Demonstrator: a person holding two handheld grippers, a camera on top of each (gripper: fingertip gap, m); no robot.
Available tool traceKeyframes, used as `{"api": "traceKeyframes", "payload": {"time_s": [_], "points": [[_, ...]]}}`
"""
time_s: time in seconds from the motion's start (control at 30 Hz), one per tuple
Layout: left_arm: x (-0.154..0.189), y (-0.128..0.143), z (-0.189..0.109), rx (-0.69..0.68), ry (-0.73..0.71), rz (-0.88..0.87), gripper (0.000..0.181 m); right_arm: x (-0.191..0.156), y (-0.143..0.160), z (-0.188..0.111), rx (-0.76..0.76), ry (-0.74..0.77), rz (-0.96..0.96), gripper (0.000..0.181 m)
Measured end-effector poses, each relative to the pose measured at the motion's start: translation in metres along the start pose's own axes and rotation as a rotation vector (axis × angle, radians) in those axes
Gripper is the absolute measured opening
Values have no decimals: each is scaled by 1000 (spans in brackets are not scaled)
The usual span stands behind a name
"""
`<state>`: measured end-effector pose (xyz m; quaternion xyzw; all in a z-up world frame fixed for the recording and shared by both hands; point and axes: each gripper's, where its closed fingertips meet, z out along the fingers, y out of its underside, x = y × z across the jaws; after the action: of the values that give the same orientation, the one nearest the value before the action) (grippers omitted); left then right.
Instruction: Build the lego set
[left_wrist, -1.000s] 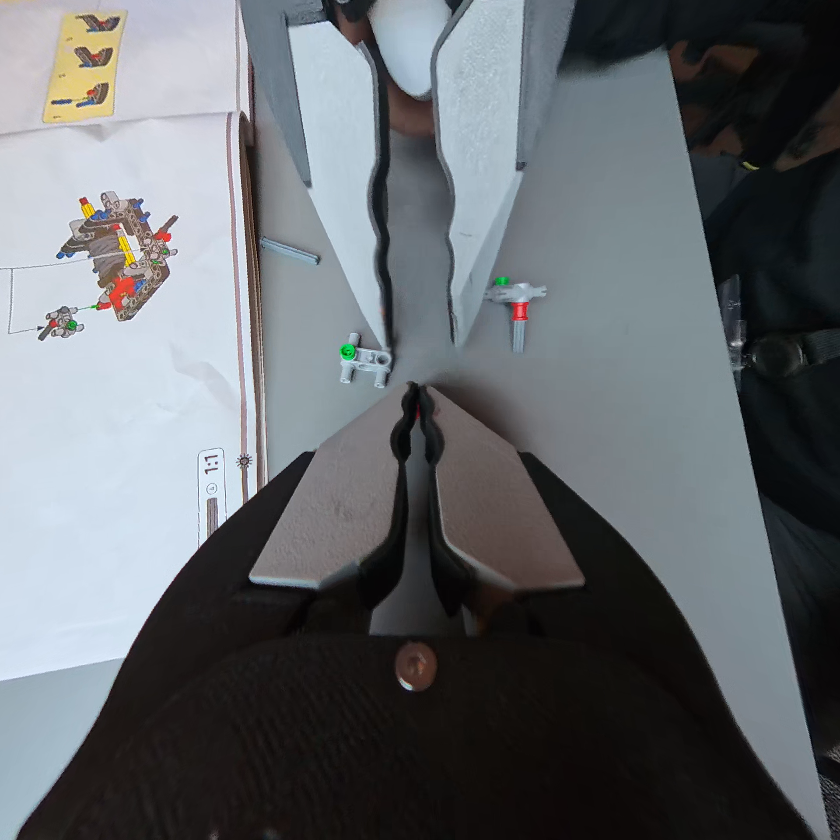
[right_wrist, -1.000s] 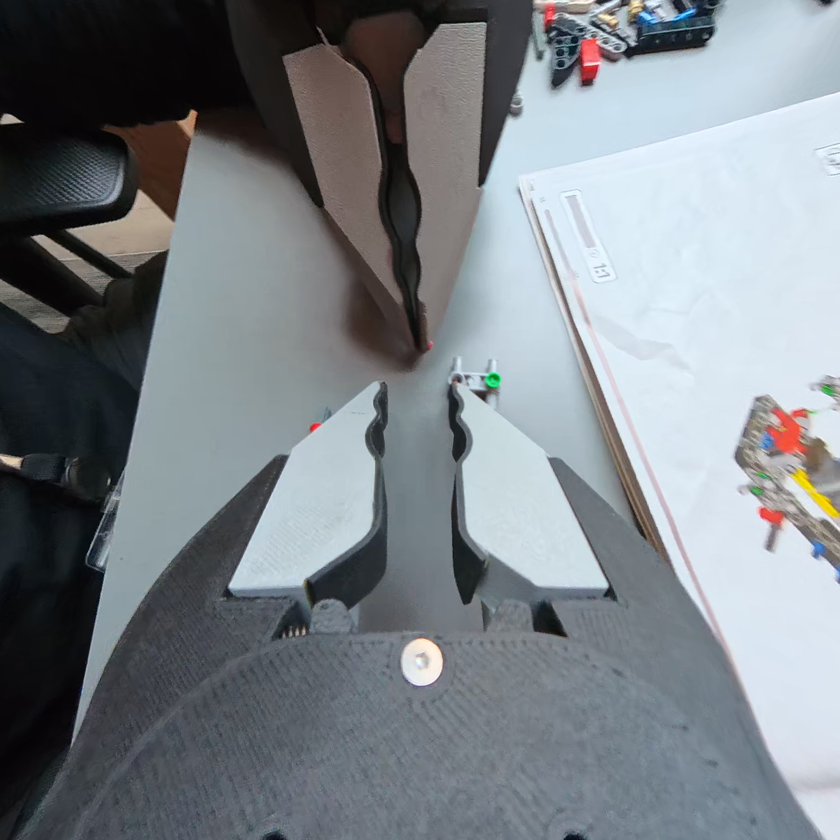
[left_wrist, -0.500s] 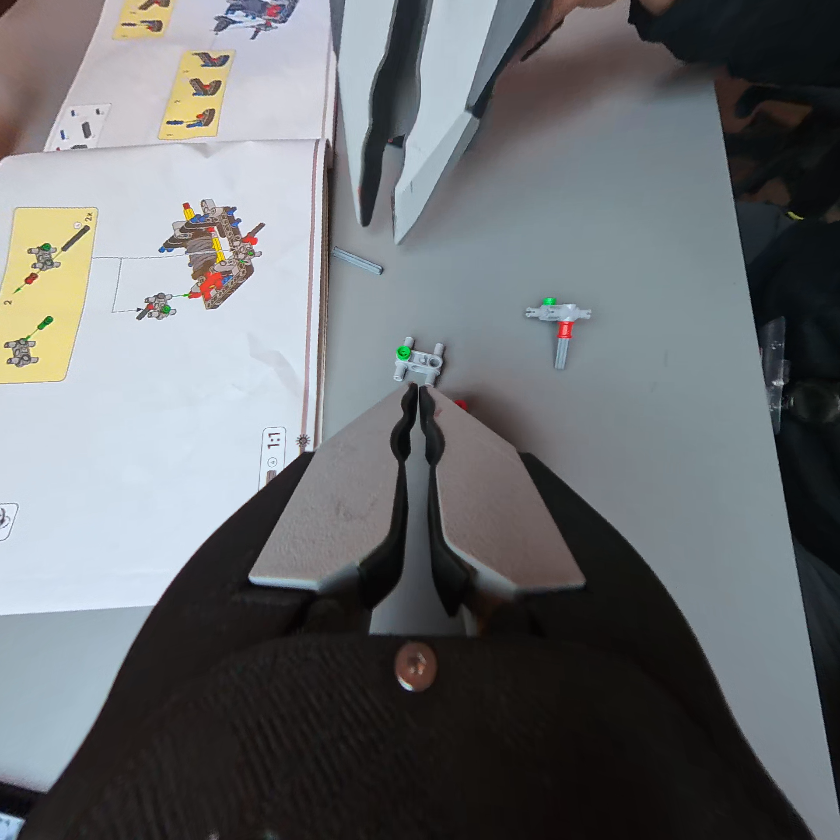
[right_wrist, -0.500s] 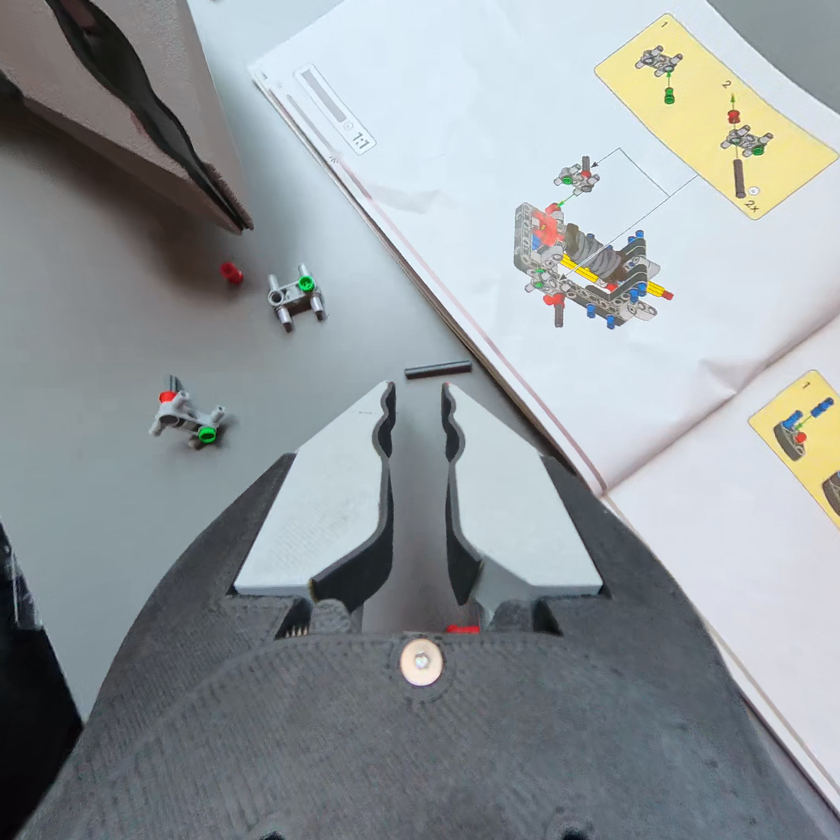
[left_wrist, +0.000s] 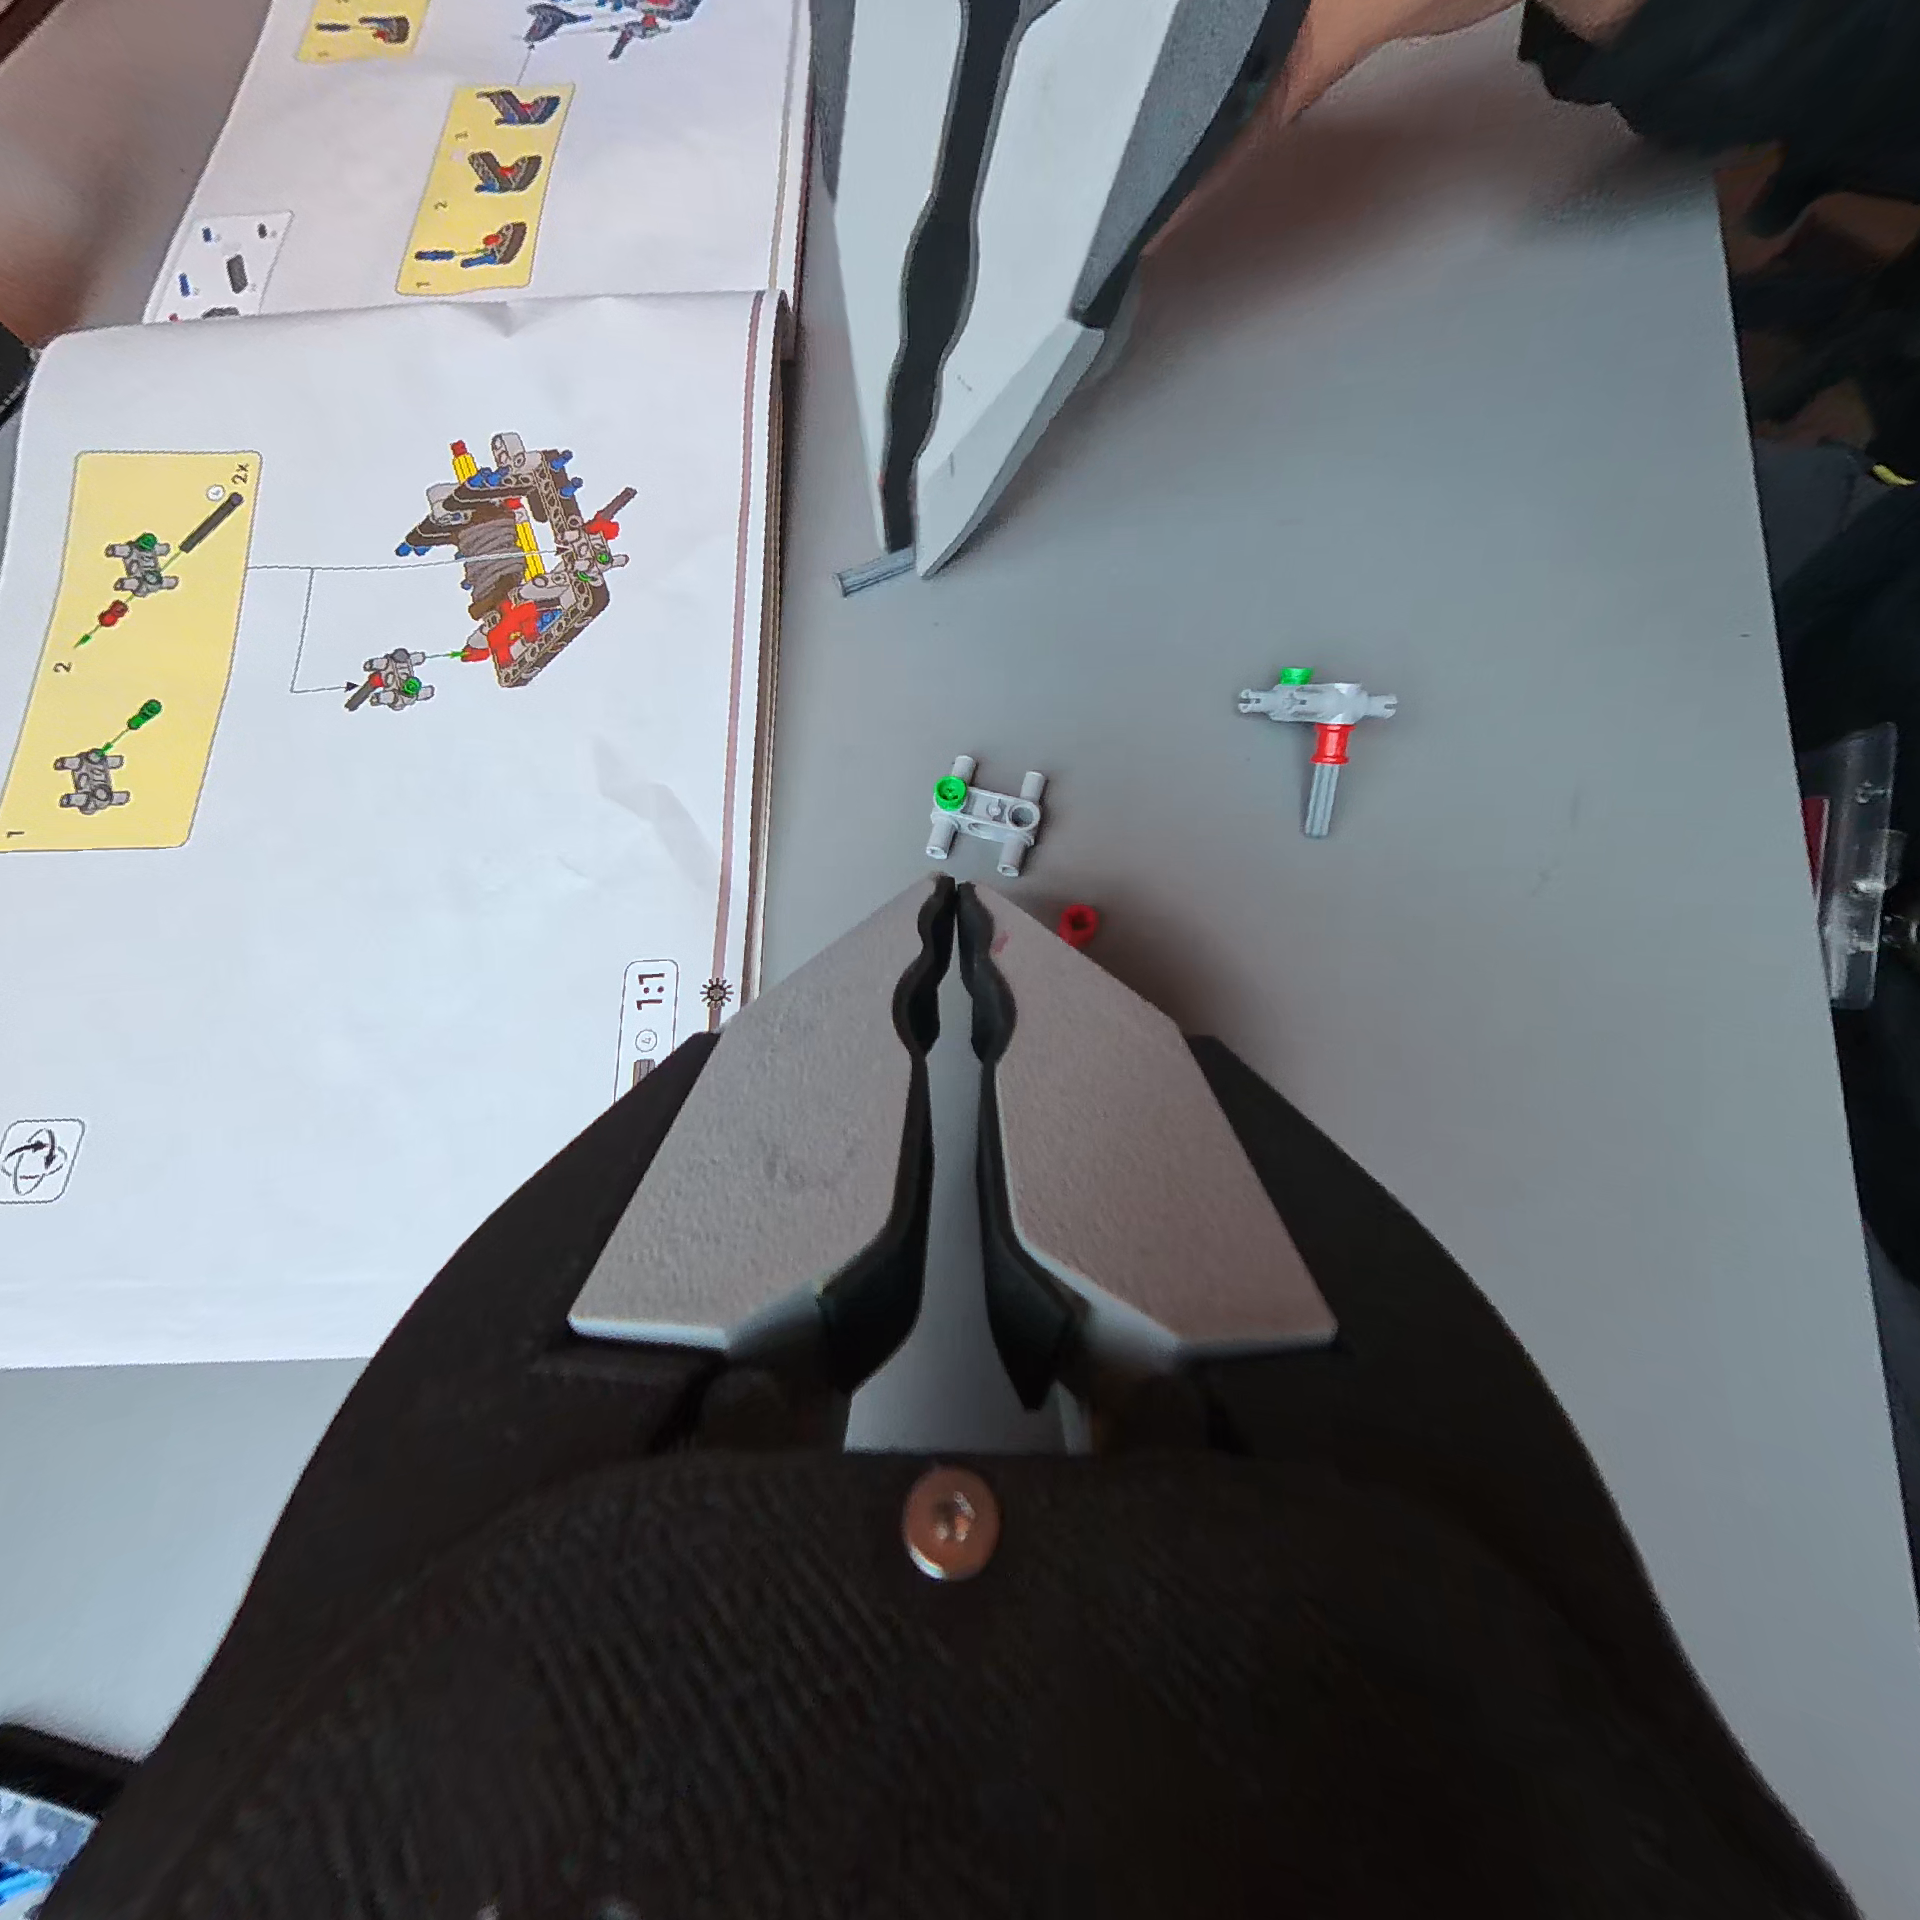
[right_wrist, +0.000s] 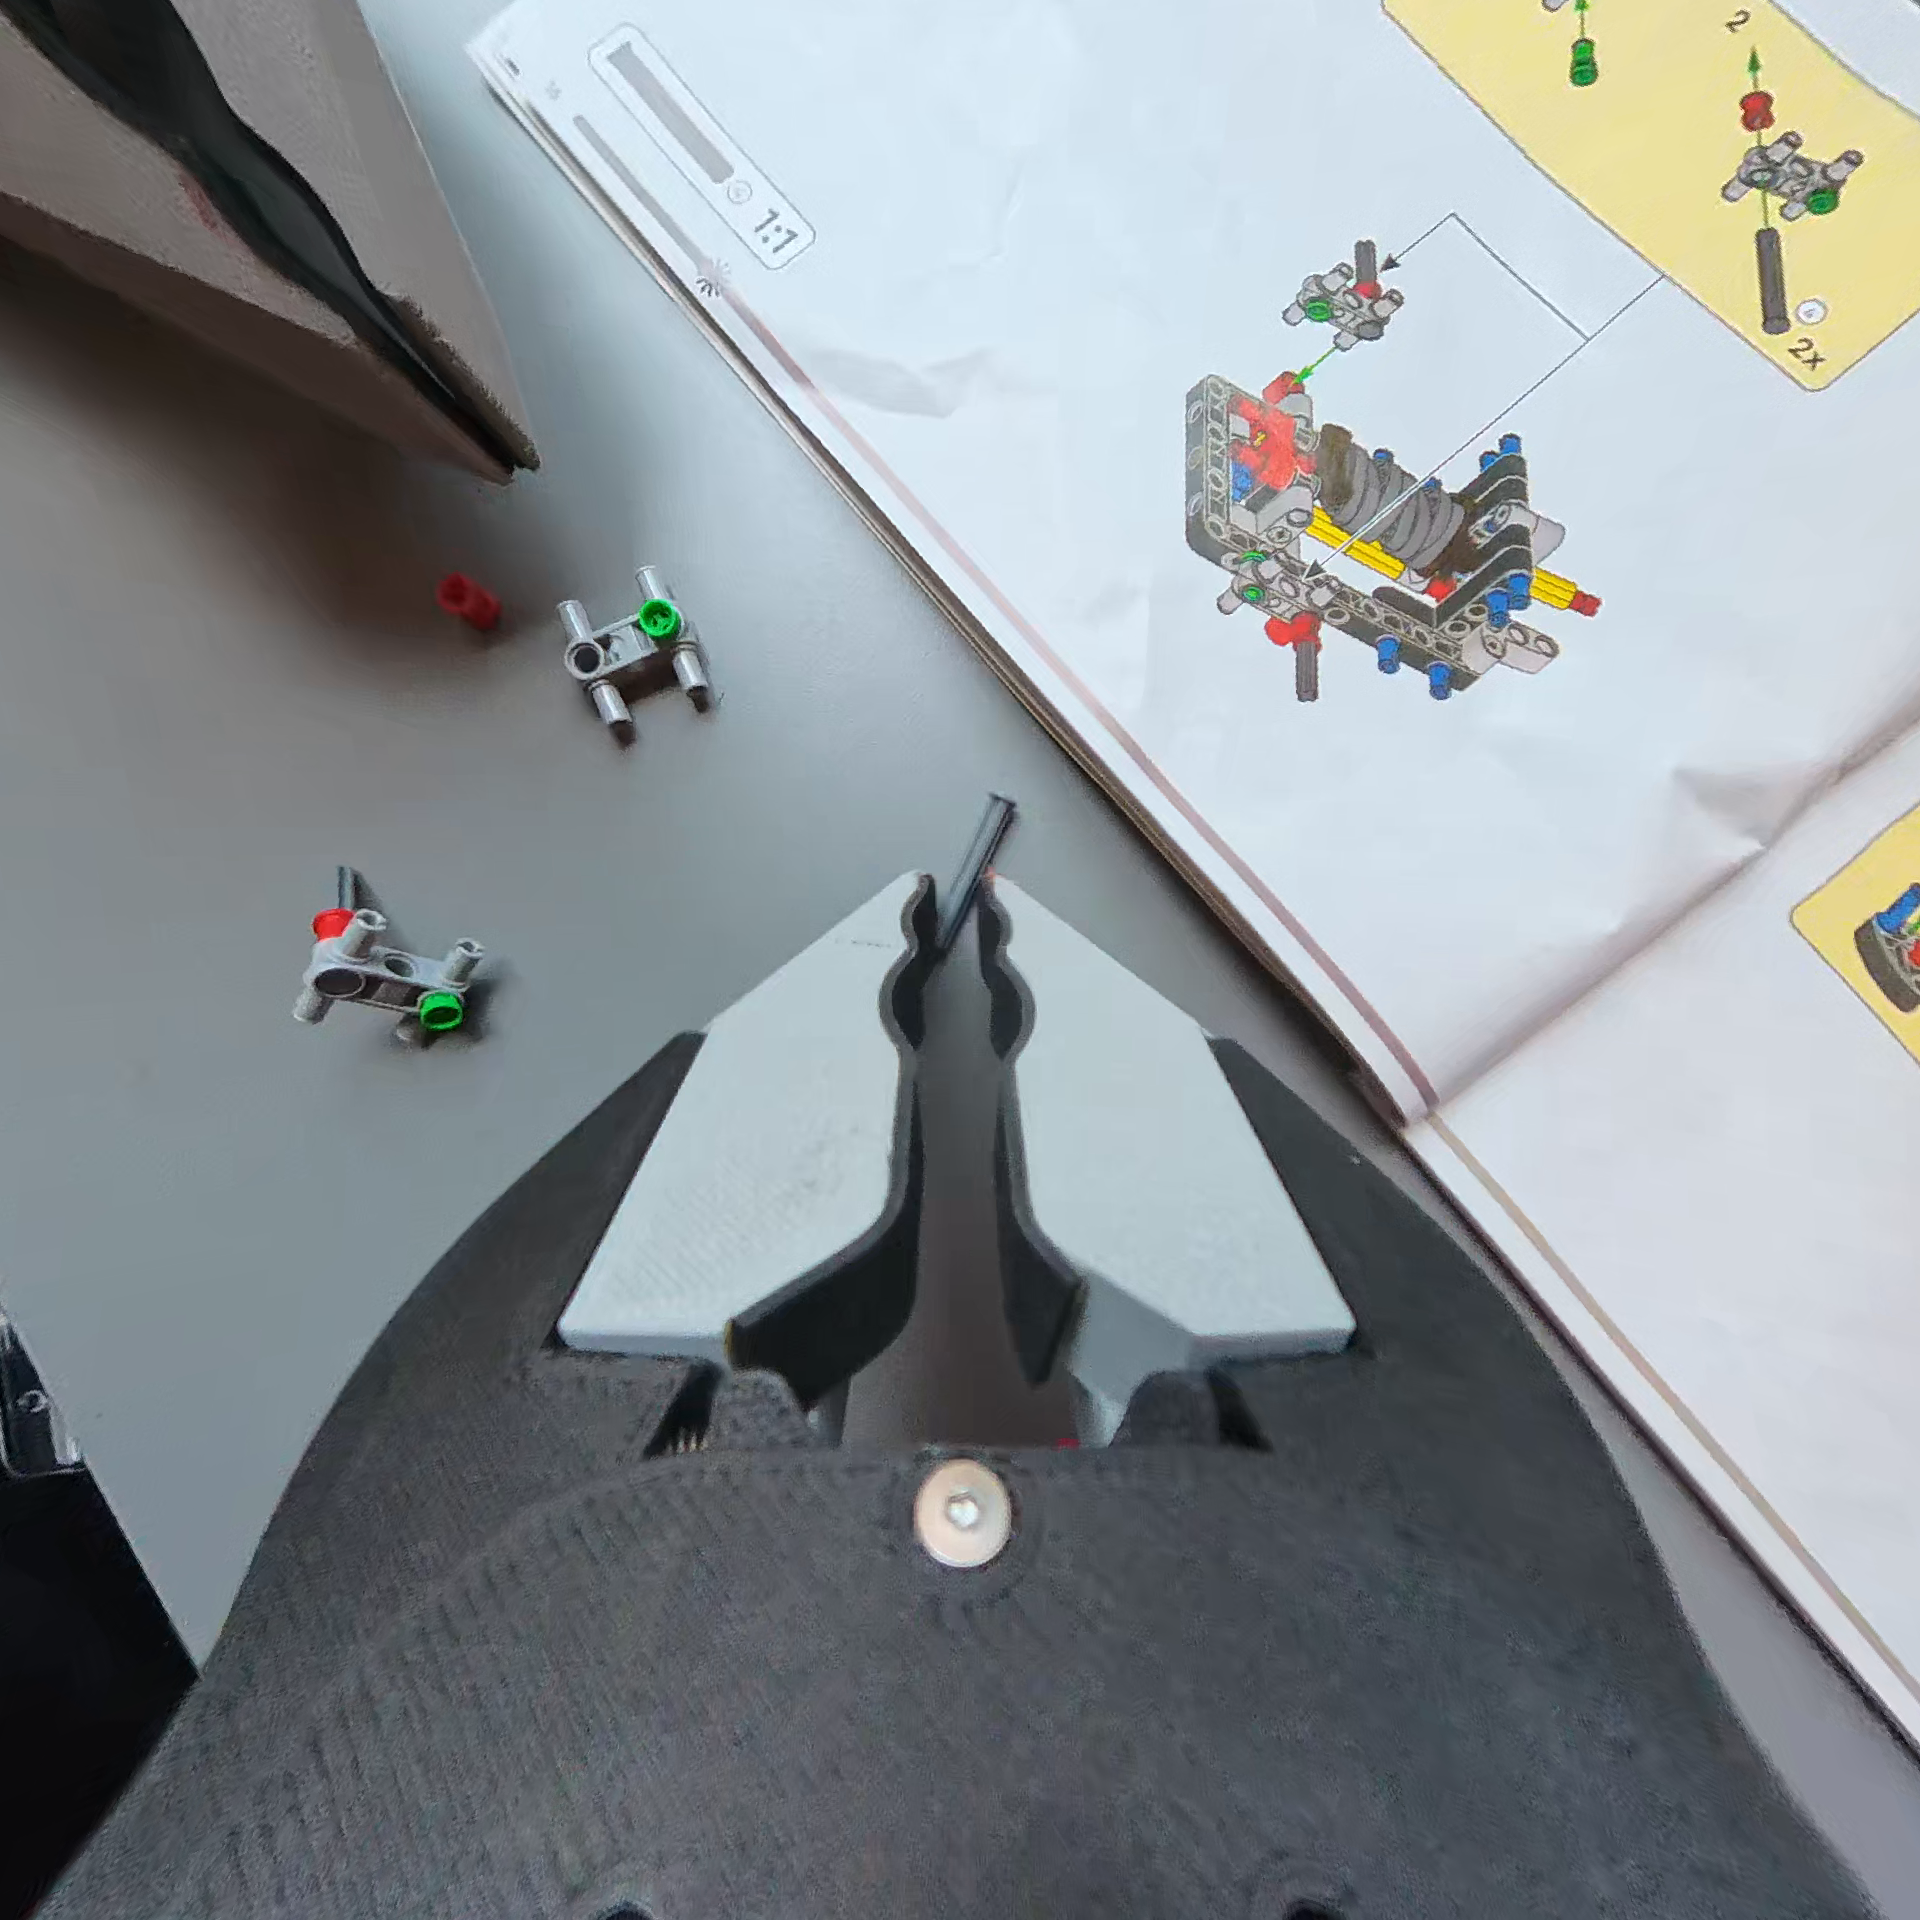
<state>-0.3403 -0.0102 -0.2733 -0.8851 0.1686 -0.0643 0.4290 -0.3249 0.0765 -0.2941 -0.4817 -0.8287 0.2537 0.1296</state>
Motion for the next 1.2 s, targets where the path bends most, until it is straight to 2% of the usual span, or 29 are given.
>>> {"api": "traceKeyframes", "payload": {"time_s": [0.07,0.13,0.27,0.37,0.47,0.57,0.63,0.8,1.0,1.1,1.2], "points": [[0,-1,-1,5,-2,-1,0,-2,-3,1,9,-4,-15,18],[0,-2,-2,11,-2,1,0,1,-5,4,16,15,-39,1],[-1,-1,0,6,-4,-5,0,-4,-6,4,23,10,-94,1],[-2,-4,0,25,-7,-13,0,-28,-35,-9,225,-101,-130,1],[-5,-12,-2,77,-12,-37,14,-48,-70,-32,457,-231,-129,0],[-16,-30,-11,186,-86,-41,41,-59,-97,-48,639,-395,-10,0],[-17,-43,-20,252,-157,39,43,-61,-107,-52,714,-505,114,0],[-21,-61,-35,282,-380,227,44,-57,-113,-44,755,-653,356,0],[-25,-59,-35,227,-492,323,40,-61,-122,-45,804,-743,455,0],[-24,-62,-38,247,-495,327,32,-63,-121,-40,791,-735,450,0],[-25,-60,-37,229,-511,350,32,-63,-121,-39,790,-720,449,0]]}}
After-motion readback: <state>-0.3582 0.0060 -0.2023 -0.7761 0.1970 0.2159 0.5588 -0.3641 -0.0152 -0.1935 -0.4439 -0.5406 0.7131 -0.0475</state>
